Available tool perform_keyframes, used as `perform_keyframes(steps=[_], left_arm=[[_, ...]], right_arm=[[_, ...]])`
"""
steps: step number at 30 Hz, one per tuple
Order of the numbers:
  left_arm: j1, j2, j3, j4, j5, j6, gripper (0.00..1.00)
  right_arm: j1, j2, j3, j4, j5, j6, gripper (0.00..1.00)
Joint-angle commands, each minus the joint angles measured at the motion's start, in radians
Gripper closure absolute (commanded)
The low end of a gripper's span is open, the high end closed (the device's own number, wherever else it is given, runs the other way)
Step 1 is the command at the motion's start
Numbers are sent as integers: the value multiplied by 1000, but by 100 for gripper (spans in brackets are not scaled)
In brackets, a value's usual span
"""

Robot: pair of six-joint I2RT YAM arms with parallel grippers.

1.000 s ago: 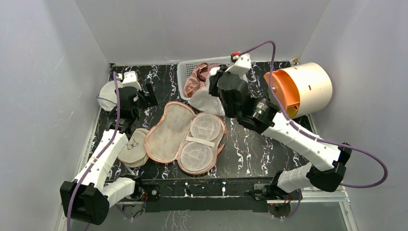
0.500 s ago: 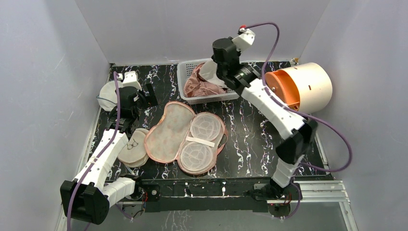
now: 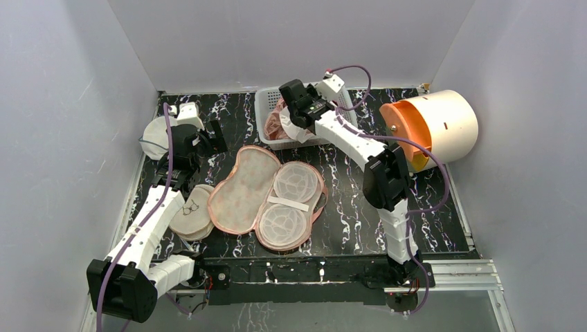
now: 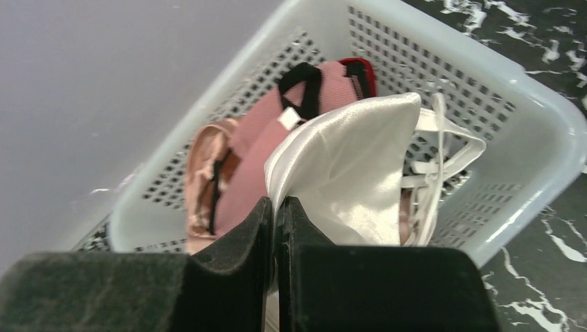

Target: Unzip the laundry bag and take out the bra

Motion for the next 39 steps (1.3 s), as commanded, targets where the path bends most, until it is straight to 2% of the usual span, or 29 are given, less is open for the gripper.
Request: perform_keyframes(steps=[1,4,9,18,22,28,32,35,39], left_arm=[[5,0,26,0,12,-5,4],[4,3,28,-1,16,-6,4],[5,14,27,-1,16,-6,4],[4,19,23,1,24,-9,4],[3,24,25,1,23,-10,4],[5,28,26,-1,32,-11,4],[4,28,29,-2,34,-12,5],[4,21,28,-2,36,-12,4],[4,12,28,-1,41,-14,5]], right_arm=[[-30,10,-64,16,77,64,100],[-66,67,-72,-2,26,73,100],[-96,113,-110,99,-46,-23,100],[-149,211,-39,144,-107,-160,95],[-150,171,-25,105,-156,-184,80],[-149,-37,-171,187,-274,-293,53],[-148,-152,-248,197,-326,-407,41],[-148,-239,-345,238,-482,-523,37],[-148,-318,-462,319,-875,-668,25]])
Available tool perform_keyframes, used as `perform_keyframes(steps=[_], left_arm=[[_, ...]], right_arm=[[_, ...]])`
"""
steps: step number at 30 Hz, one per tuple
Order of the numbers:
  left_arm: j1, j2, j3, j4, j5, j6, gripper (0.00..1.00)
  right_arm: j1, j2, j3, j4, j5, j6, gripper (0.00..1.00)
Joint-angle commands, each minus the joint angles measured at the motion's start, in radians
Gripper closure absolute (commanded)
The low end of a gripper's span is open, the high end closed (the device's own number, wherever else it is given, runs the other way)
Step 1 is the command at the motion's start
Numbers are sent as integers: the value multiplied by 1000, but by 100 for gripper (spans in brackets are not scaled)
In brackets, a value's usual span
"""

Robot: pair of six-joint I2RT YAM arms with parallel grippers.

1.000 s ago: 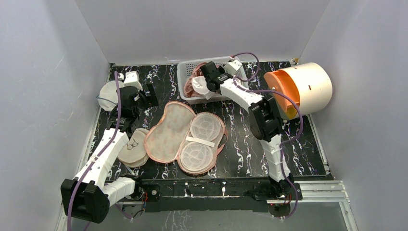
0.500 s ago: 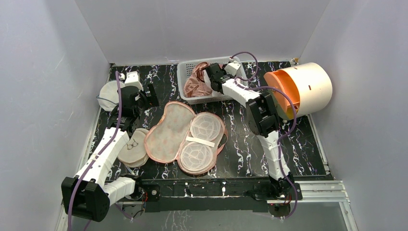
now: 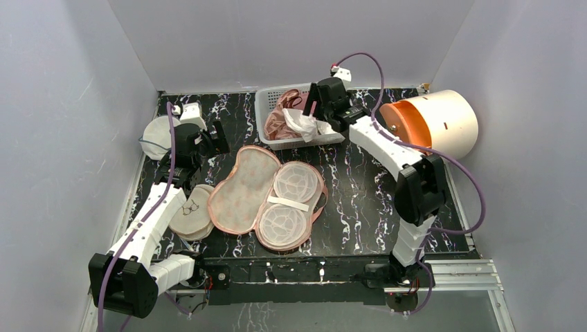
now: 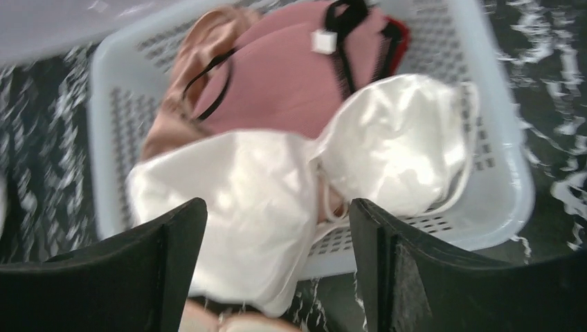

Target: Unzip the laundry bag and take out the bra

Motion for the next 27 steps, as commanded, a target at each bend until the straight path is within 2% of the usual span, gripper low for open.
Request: perform_keyframes(steps=[1,7,11,17,22,27], left_arm=[[4,-20,28,3,12,-6,5],[5,-27,26,1,13,-6,4],[4,-26,25,0,9,-5,4],[5,-20,25,0,11,-5,4],[4,-16,27,-1,13,-5,4],[4,-7,27,0,22,-5,4]], right_arm=[[-1,-61,-100,131,-427,-193,24],[-1,46,-62,165,-585,-216,28],[-1,167,20,161,-580,-215,33],[-1,332,194,111,-544,-211,31],[-1,384,242,56,-551,-188,16],[-1,260,204,35,-562,-181,4]])
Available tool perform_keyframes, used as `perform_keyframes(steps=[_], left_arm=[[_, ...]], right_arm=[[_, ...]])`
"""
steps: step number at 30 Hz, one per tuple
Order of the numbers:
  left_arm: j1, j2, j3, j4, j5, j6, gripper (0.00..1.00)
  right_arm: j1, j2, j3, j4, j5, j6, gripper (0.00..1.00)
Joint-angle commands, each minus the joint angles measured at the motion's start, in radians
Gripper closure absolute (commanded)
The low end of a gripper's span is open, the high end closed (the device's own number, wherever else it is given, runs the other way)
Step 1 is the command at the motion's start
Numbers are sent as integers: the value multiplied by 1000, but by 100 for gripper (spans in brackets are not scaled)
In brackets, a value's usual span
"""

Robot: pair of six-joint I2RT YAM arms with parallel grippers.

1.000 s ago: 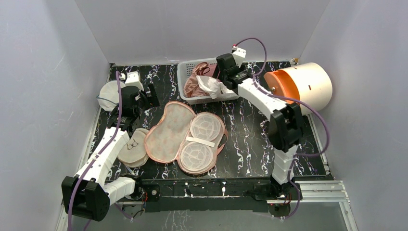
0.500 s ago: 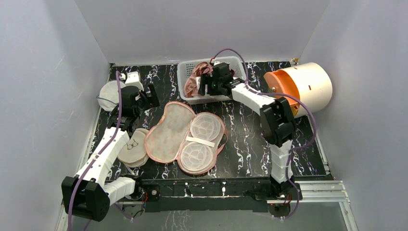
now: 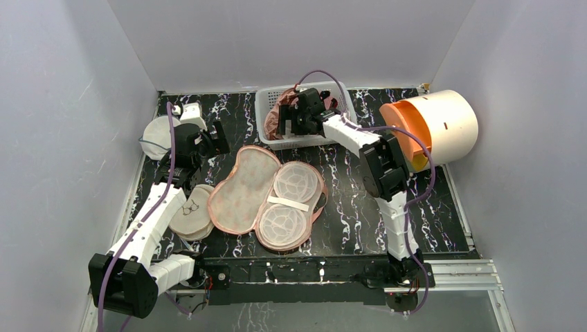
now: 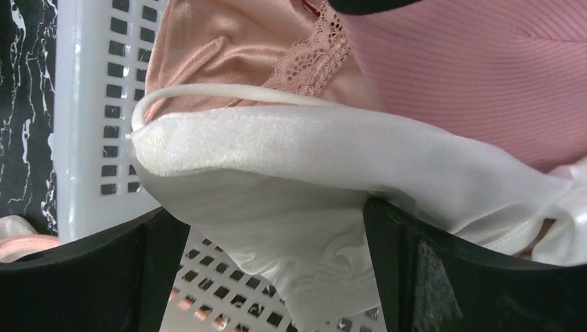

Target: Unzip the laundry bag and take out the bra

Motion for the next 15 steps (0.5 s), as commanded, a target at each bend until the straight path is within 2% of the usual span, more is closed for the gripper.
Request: perform_keyframes(steps=[1,8,13,15], left_arm=[[4,-3,27,2,20,-6,4],[3,17,26,3,28,-4,2],[1,39,17,5,42,-9,2],[0,50,18,6,54,-12,2]], right_arm=[[-6,-147,8,-26,4,-7,2],[-5,-420,-75,-89,0,-72,2],[-5,-701,-406,-34,-13,-113,2],[-5,-788,-478,-33,12,-118,2]])
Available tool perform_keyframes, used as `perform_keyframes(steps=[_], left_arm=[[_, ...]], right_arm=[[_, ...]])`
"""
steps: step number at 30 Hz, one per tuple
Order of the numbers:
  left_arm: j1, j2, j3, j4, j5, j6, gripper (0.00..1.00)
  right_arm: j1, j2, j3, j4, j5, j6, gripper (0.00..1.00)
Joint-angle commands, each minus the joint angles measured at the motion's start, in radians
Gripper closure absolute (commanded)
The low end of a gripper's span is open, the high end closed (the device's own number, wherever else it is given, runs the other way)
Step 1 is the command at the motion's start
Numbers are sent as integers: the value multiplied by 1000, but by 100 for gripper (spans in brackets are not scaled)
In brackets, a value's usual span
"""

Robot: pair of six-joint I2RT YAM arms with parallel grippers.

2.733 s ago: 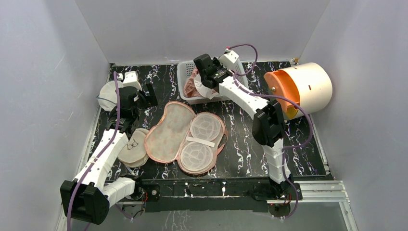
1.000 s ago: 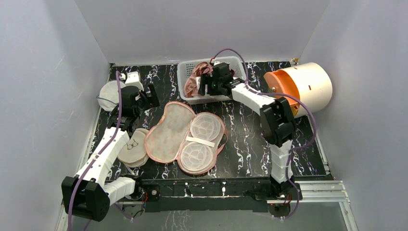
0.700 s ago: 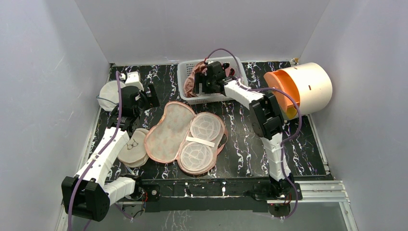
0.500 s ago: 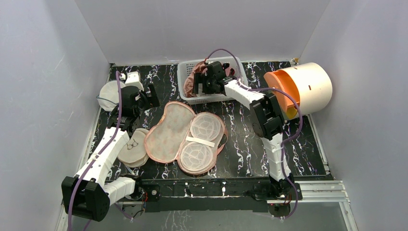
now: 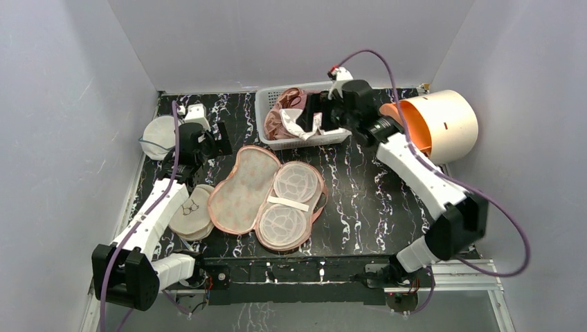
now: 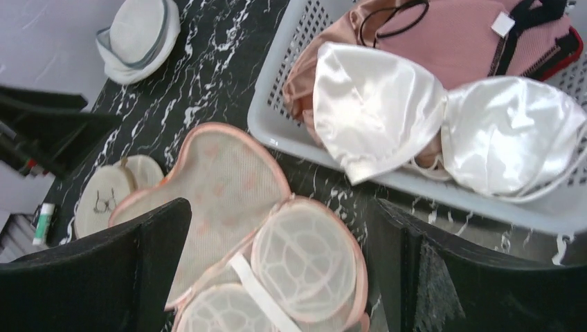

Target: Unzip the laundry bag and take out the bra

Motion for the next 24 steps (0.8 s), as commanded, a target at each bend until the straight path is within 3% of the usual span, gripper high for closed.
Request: perform_keyframes(steps=[1,8,13,18,24], left_arm=[[-1,13,17,7,36,-11,2],[-43,42,12,1,36,23,2],[-208,46,-1,-23,-119,107,2],[-246,28,8,-81,-81,82,2],[-246,10,-2,-170,15,100,2]], right_arm=[[-3,-158,-184,15,18,-47,2],[-3,-408,-471,11,-43,-7,2],[-2,-551,-601,-32,-143,-8,2],[-2,-697,-723,-28,-131,-30,2],[-4,-817,-837,121,-118,-21,2]])
